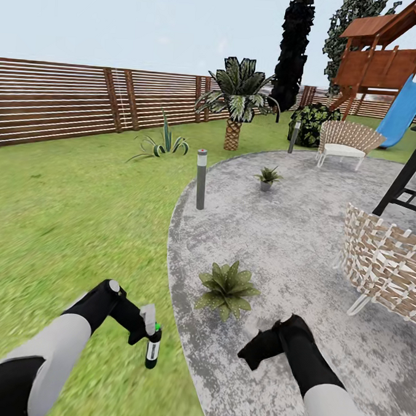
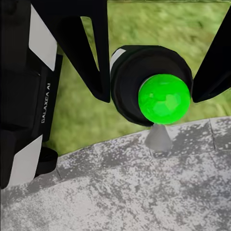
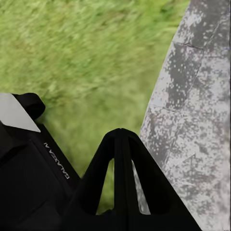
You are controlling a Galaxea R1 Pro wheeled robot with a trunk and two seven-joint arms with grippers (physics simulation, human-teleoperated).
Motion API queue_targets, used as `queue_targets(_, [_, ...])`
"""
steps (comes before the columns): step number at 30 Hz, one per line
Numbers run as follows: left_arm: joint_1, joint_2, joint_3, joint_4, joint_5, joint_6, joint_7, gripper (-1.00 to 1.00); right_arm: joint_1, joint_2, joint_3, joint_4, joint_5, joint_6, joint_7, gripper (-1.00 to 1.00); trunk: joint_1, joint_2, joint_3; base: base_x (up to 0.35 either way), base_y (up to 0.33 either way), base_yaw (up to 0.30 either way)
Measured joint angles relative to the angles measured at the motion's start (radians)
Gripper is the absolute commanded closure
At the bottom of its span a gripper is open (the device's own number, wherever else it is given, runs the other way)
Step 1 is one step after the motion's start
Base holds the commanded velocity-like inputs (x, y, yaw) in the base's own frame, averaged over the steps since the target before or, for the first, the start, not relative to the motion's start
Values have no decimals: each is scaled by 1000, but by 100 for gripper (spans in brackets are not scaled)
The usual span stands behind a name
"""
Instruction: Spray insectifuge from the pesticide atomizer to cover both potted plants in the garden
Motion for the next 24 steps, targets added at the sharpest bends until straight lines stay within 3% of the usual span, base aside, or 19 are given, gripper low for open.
queue_targets(3, [-3, -18, -1, 0, -16, 7, 0, 100, 0, 9, 68, -73, -22, 6, 28, 100, 0, 0, 0, 0, 0, 0])
queue_targets(7, [-7, -69, -2, 0, -24, 10, 0, 100, 0, 15, 141, -91, -107, 10, 34, 100, 0, 0, 0, 0, 0, 0])
queue_targets(8, [-7, -79, -3, 0, -33, 13, 0, 100, 0, 18, 145, -96, -115, 11, 34, 100, 0, 0, 0, 0, 0, 0])
queue_targets(11, [-8, -120, -4, -6, -146, 55, 3, 100, 0, 34, 152, -138, -129, 17, 33, 100, 0, 0, 0, 0, 0, 0])
queue_targets(13, [-8, -131, -4, -30, -185, 63, 4, 100, 0, 36, 152, -172, -132, 45, 33, 100, 0, 0, 0, 0, 0, 0])
queue_targets(18, [-8, -139, -4, -42, -198, 65, 4, 100, 0, 37, 153, -189, -133, 67, 34, 100, 0, 0, 0, 0, 0, 0])
queue_targets(24, [-8, -196, -9, -42, -202, 66, 2, 100, 0, 37, 172, -190, -134, 69, 34, 100, 0, 0, 0, 0, 0, 0])
